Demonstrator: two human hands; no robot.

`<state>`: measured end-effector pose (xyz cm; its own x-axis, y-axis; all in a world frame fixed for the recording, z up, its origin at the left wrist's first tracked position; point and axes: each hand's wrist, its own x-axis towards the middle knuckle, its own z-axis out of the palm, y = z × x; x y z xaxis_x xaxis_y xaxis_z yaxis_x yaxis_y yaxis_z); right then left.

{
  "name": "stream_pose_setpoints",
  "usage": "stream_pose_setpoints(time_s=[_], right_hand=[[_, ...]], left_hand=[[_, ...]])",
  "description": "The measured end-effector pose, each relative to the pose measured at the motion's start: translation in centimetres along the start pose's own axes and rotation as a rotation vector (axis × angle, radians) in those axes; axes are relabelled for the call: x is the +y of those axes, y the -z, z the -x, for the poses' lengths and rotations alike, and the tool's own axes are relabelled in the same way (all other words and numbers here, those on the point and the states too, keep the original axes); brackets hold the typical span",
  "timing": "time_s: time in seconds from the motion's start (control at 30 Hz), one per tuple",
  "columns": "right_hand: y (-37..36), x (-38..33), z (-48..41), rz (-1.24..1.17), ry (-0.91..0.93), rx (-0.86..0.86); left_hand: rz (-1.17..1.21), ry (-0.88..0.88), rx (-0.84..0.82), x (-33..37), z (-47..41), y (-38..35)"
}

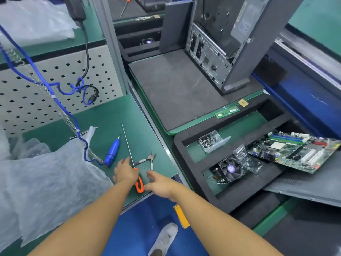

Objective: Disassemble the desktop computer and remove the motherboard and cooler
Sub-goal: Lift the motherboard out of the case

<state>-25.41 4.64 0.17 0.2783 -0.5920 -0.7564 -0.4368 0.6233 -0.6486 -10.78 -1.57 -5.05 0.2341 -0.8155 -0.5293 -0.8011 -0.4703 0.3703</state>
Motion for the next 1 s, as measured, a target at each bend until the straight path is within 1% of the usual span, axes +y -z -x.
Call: stream_pose_setpoints(time_s=[0.07, 0.13, 0.2, 0.23, 0.27, 0.33, 0.43, 0.57, 0.7, 0.8, 1.0], right_hand=[[0.4, 0.3, 0.6, 0.011, -0.007, 0.020], [0.9, 0.6, 1.5, 0.020, -0.002, 0.047], [1.6, 1.0, 2.8, 0.011, 0.009, 0.080], [2.1, 1.1, 3.5, 0.001, 0.008, 0.099], [2.6, 1.3, 4.2, -0.007, 0.001, 0.123], [3.9, 1.6, 5.7, -0.020, -0.015, 0.187], [6.4, 1.8, 9.0, -0.040, 0.007, 0.312], [10.0, 2.8, 15.3, 0.144, 0.023, 0.550], [12.5, 5.4, 23.0, 0.228, -0.005, 0.707], [13.2, 8.6, 29.1, 0.192, -0.091, 0.835], [11.7, 16.4, 40.3, 0.109, -0.200, 0.970]], left_hand=[[-0.034, -0.008, -0.006, 0.1, 1.0, -0.1], [-0.044, -0.026, 0.043, 0.7, 2.1, -0.2], [0.005, -0.129, 0.144, 1.8, 3.1, -0.2], [0.049, -0.218, 0.171, 2.7, 3.6, -0.3], [0.124, -0.305, 0.157, 3.8, 4.3, -0.2], [0.306, -0.410, 0.047, 6.8, 6.2, 0.1], [0.386, -0.562, 0.000, 11.9, 9.3, 0.0], [0.528, -0.693, -0.154, 18.5, 14.7, -1.8], [0.567, -0.873, -0.331, 23.9, 21.3, -5.2], [0.568, -1.023, -0.453, 26.8, 27.5, -8.1], [0.428, -1.349, -0.667, 27.9, 39.0, -13.7]])
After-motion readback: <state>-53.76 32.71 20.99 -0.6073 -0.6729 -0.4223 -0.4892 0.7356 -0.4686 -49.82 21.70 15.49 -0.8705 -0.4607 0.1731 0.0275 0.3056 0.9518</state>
